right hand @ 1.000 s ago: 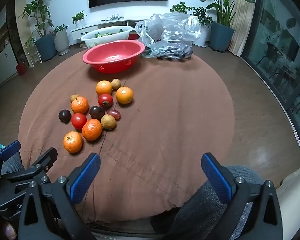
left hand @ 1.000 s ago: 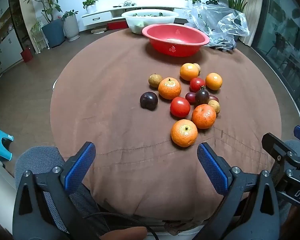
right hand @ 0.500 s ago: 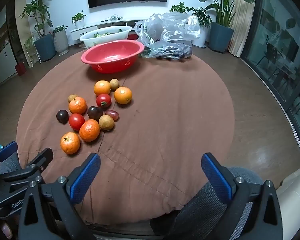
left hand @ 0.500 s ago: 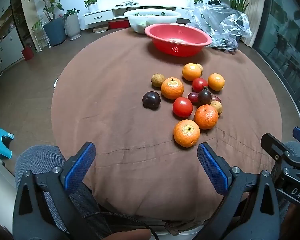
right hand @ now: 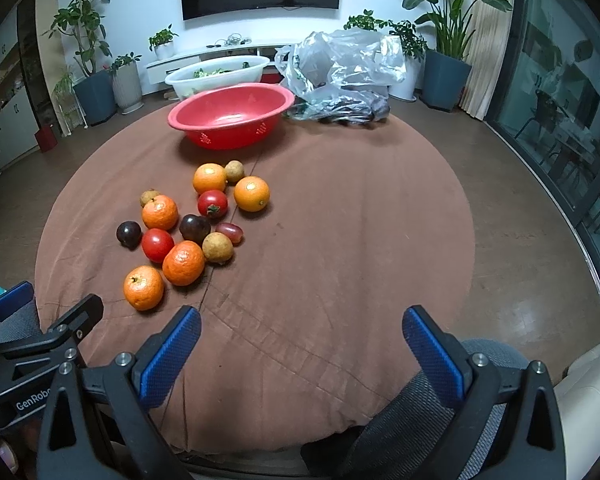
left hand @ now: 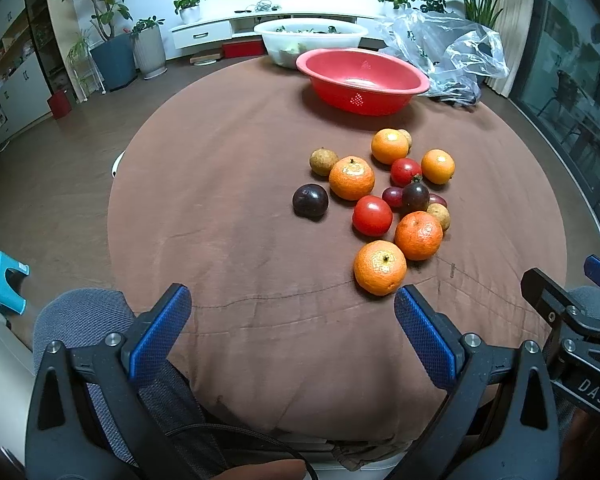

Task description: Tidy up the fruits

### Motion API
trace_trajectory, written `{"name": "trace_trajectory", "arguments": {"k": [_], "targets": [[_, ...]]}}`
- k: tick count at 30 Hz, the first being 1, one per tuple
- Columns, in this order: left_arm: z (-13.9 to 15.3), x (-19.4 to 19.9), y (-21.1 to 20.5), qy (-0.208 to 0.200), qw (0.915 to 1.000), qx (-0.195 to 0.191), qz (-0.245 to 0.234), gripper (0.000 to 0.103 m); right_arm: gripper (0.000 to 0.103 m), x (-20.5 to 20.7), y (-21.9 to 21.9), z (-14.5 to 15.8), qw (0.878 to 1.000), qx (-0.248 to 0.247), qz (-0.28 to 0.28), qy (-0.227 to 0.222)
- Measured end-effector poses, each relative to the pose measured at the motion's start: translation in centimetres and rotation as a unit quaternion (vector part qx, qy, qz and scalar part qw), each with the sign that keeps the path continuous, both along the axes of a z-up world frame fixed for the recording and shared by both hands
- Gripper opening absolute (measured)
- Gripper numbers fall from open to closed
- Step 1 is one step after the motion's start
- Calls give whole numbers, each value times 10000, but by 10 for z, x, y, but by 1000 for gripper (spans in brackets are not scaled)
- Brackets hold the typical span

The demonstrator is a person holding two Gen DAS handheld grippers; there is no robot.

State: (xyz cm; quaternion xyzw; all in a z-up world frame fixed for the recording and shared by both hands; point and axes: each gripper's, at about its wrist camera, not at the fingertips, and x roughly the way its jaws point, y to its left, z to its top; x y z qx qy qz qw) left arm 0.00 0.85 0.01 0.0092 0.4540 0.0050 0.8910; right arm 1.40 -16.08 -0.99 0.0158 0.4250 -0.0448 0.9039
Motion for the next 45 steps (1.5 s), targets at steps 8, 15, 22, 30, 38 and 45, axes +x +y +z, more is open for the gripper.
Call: {"name": "trace_trajectory", "arguments": {"k": [8, 15, 22, 30, 38, 45], "targets": [[-1, 0, 0, 13, 10000, 12, 5, 103, 103, -1, 0, 0, 10000, 2, 0, -1], [-1, 1, 0, 19, 10000, 20, 5, 103, 103, 0, 0, 0, 10000, 3, 0, 0], [-4, 1, 2, 41, 10000, 28, 8, 103, 103, 0, 0, 0, 10000, 4, 1, 1], [-5, 1, 1, 56, 10000, 41, 9, 103, 103, -1, 0, 0, 10000, 7, 1, -1], [-7, 1, 1, 67, 10000, 54, 12, 103, 103, -1, 0, -1, 10000, 11, -1, 0], [-9, 0, 0, 78, 9999, 76, 12, 103, 103, -1, 0, -1, 10000, 16, -1, 0]]}}
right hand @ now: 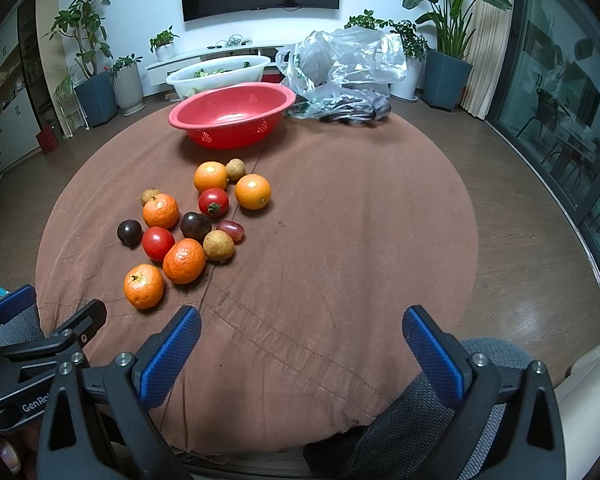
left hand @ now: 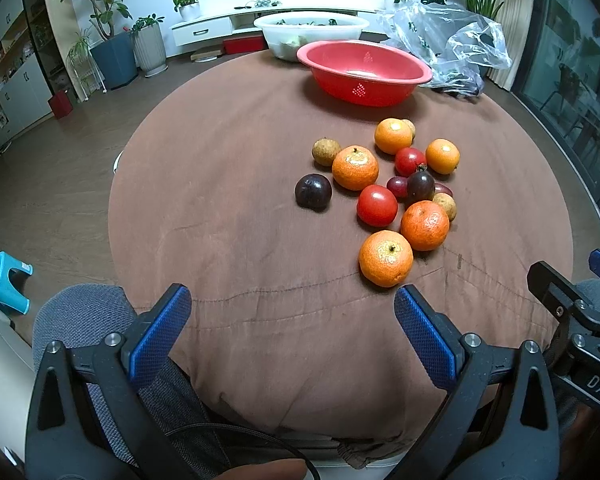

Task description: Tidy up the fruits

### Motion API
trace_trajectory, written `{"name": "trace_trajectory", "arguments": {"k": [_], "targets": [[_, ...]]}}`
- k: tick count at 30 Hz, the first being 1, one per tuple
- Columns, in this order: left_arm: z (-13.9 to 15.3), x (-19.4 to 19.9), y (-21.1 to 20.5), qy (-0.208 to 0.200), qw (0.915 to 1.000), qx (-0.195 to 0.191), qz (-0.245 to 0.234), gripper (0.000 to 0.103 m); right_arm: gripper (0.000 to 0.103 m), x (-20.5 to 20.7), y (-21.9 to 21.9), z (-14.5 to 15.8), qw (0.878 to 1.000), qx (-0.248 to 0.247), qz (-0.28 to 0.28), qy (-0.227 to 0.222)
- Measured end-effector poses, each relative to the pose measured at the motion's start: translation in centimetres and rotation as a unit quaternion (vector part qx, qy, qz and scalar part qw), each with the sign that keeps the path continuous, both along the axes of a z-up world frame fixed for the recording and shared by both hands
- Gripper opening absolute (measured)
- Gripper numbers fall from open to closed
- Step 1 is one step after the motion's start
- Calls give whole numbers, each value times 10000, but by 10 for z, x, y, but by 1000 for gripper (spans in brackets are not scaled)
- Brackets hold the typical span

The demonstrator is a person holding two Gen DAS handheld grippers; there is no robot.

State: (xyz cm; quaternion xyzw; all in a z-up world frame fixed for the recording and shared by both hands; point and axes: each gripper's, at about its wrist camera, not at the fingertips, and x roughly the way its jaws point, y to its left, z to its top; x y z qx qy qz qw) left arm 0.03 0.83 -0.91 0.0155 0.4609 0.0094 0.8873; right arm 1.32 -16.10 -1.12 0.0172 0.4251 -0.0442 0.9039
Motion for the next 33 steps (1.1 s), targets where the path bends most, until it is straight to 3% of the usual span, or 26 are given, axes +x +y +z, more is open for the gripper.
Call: {"name": "trace_trajectory", "arguments": {"k": [16, 22, 25, 29, 33], "targets": [[-4, 1, -1, 16, 10000, 42, -2, 103, 103, -1, 2, -2, 10000, 15, 22, 24], [-4, 0, -4, -121, 9994, 319, -106, 103, 103, -1, 3, -5, 9998, 128, 131, 43], [-2, -5, 2, -314, 9987, 190, -344, 103, 103, 0, 0, -4, 9992, 314, 238, 56], [-6, -10, 16, -244, 9930, -528, -1030, 103, 103, 4, -12, -7, 9936, 1040, 419, 97], [-15, -20, 11, -488, 9887, 38, -1418, 103, 102, 10, -25, -15, 9810, 1858, 503, 222]]}}
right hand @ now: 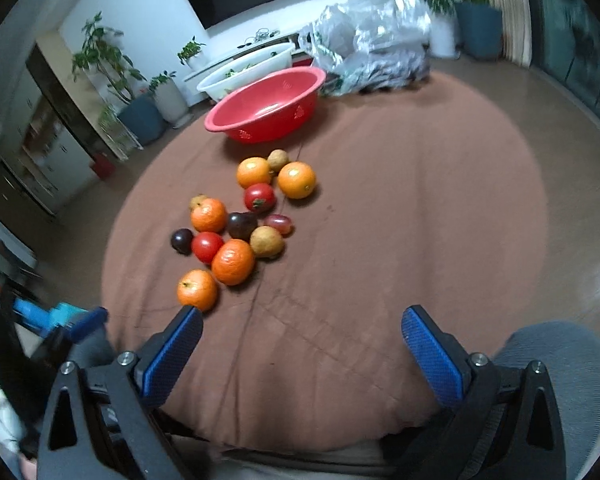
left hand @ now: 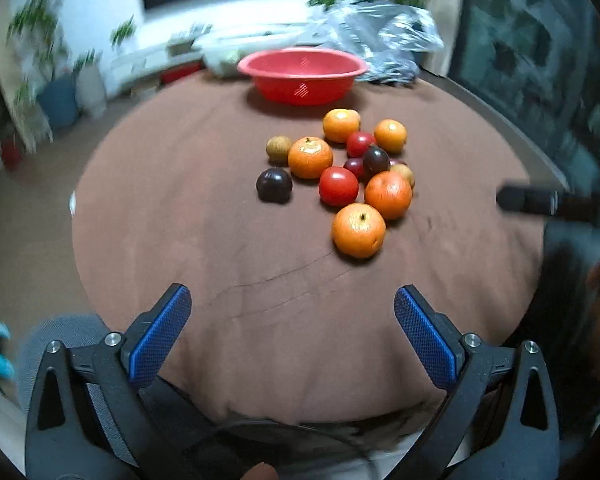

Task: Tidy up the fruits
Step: 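Grasp a tangerine with the left tool while the right tool grasps another tangerine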

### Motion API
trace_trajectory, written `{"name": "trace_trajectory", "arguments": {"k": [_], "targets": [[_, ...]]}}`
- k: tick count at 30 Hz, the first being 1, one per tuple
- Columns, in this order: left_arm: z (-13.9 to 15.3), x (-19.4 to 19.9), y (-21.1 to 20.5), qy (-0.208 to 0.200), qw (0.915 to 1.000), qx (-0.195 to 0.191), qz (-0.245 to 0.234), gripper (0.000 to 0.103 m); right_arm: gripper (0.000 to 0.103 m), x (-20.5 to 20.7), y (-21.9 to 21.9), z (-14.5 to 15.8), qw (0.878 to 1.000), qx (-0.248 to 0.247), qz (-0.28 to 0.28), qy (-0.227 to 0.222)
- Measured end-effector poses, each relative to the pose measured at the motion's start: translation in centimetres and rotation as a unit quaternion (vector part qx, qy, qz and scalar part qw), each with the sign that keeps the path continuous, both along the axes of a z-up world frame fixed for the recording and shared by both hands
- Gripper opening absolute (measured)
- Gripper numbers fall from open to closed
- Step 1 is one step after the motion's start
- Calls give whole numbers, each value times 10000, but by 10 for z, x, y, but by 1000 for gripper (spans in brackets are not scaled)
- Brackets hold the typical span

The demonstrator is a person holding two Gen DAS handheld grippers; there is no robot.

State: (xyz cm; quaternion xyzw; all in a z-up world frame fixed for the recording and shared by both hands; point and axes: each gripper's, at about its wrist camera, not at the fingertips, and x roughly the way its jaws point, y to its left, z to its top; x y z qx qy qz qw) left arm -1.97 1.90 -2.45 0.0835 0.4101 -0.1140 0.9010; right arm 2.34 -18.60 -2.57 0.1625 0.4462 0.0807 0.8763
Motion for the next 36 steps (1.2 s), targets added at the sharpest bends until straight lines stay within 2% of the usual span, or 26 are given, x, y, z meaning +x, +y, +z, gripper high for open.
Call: {"name": "trace_trajectory", "arguments": {"k": [1, 3, 5, 7, 8, 10, 12, 16, 17, 20, 23, 25, 26, 27, 30, 36], "targets": [[-1, -1, -3, -37, 9999, 101, -72, 103, 102, 1, -2, -1, 9999, 138, 21, 26], [-4, 3, -10, 151, 9993, 254, -207, 103, 101, 5, -6, -4, 9988, 477, 77, 94], [1, 7, -12, 79, 9996, 170, -209, 103, 96, 6, -8, -6, 9975, 686, 114, 153], [6, 13, -15, -46, 9994, 50, -340, 103, 93, 8, -8, -7, 9971, 720, 137, 205], [6, 18, -19, -52, 9992, 95, -383, 103, 88, 8, -9, -8, 9969, 735, 145, 231], [-1, 34, -27, 177, 9989, 301, -320, 103, 82, 9, -12, -9, 9965, 792, 137, 240], [-8, 49, -32, 386, 9980, 249, -436, 103, 82, 11, -14, -10, 9959, 852, 132, 258], [-15, 65, -35, 554, 9968, 46, -576, 102, 82, 16, -15, -11, 9959, 845, 164, 262], [-16, 67, -33, 591, 9963, -73, -619, 97, 82, 17, -15, -11, 9963, 800, 173, 262], [-19, 74, -32, 750, 9942, -278, -724, 70, 82, 20, -13, -10, 9973, 675, 182, 228], [-22, 79, -33, 861, 9917, -451, -840, 58, 82, 24, -11, -10, 9976, 636, 192, 209], [-23, 80, -37, 902, 9899, -550, -950, 48, 82, 25, -9, -9, 9980, 577, 200, 190], [-23, 79, -39, 916, 9888, -591, -1015, 39, 82, 26, -8, -9, 9982, 532, 200, 183], [-23, 76, -41, 923, 9878, -625, -1087, 35, 82, 26, -7, -10, 9984, 488, 203, 177], [-22, 72, -42, 868, 9879, -617, -1130, 35, 81, 29, -2, -11, 9986, 432, 245, 197], [-19, 64, -17, 922, 9861, -999, -952, 34, 75, 39, 15, -13, 9979, 421, 435, 232]]}}
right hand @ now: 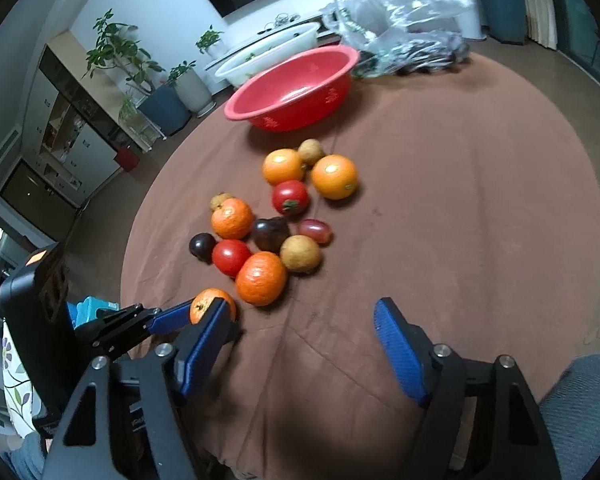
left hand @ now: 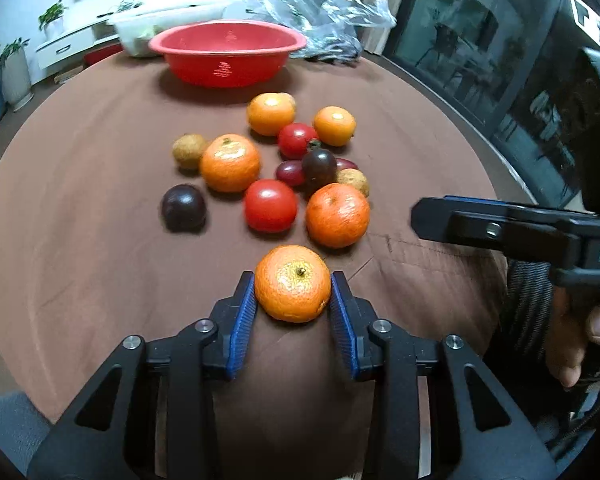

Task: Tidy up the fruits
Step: 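Carry both tangerines to the red basin and open both tools inside it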

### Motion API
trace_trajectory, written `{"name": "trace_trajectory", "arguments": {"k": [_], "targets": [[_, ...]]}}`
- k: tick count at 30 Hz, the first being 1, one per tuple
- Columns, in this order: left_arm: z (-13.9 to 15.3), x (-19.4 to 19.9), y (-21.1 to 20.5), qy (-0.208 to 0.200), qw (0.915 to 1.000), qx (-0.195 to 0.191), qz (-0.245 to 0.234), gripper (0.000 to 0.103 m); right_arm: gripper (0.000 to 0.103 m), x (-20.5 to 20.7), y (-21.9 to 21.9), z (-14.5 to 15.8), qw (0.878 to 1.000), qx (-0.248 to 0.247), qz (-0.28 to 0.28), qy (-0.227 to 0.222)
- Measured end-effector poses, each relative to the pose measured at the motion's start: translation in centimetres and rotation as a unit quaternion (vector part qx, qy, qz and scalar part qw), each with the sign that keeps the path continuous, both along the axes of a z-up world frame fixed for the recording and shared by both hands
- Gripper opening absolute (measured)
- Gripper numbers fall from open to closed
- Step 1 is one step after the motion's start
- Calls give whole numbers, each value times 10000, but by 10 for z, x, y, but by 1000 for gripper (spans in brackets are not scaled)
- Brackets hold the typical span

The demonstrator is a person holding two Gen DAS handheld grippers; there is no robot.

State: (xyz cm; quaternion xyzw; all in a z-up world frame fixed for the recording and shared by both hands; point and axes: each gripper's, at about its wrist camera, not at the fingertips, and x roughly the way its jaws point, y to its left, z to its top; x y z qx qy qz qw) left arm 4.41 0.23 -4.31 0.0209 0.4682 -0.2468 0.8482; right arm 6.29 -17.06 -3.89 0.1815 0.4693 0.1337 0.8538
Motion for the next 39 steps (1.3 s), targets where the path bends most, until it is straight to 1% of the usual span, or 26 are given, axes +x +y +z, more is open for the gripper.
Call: {"name": "trace_trajectory", "arguments": {"k": [3, 5, 7, 10, 16, 18, 20, 21, 23, 26, 28, 32, 34, 37, 39], "targets": [[3, -6, 18, 47, 9996, -168, 210, 35, 72, 9, 11, -4, 9995, 253, 146, 129], [6, -9, 29, 59, 9991, -262, 332, 34, 69, 14, 19, -6, 9992, 309, 211, 156], [8, -12, 35, 43, 9986, -336, 395, 35, 64, 22, 26, -10, 9991, 273, 235, 228], [9, -12, 39, 26, 9983, -391, 425, 35, 62, 33, 30, -15, 9990, 216, 182, 340], [4, -12, 39, 46, 9983, -476, 344, 35, 56, 42, 37, -15, 9991, 114, 221, 337], [2, -11, 38, 76, 9982, -488, 339, 34, 52, 41, 38, -14, 9993, 63, 224, 301], [1, -10, 38, 86, 9981, -502, 355, 35, 42, 41, 36, -14, 9994, 52, 195, 289], [2, -11, 38, 83, 9980, -512, 360, 35, 40, 40, 35, -15, 9994, 79, 179, 283], [3, -11, 39, 83, 9979, -529, 362, 34, 38, 40, 30, -18, 9993, 186, 166, 295], [4, -10, 40, 89, 9977, -543, 385, 34, 38, 37, 28, -17, 9993, 214, 177, 266], [8, -8, 42, 93, 9974, -578, 411, 34, 38, 33, 24, -13, 9989, 337, 220, 227], [24, 5, 50, -3, 9969, -643, 461, 34, 38, 28, 11, -2, 9975, 624, 311, 134], [39, 19, 54, -148, 9965, -658, 496, 34, 38, 32, -1, 6, 9963, 794, 336, 49], [63, 48, 53, -380, 9960, -666, 468, 34, 38, 48, -20, 20, 9969, 743, 223, -113], [77, 72, 46, -542, 9963, -538, 400, 34, 38, 68, -33, 32, 9974, 652, 150, -270]]}}
